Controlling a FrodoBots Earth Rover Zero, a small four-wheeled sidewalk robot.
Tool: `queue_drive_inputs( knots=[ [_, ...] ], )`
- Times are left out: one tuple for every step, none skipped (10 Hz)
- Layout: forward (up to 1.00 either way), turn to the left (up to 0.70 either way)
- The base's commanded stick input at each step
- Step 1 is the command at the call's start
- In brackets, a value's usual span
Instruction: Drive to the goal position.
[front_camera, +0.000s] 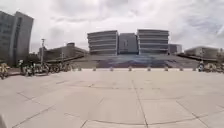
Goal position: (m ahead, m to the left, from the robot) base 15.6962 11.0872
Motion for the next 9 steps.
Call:
queue_drive_inputs(
  knots=[
    [1.0, 0.0],
    [1.0, 0.0],
    [1.0, 0.0],
    [1.0, 0.0],
    [1.0, 0.0],
    [1.0, 0.0],
    [1.0, 0.0],
    [1.0, 0.0],
    [1.0, 0.0]
  ],
)
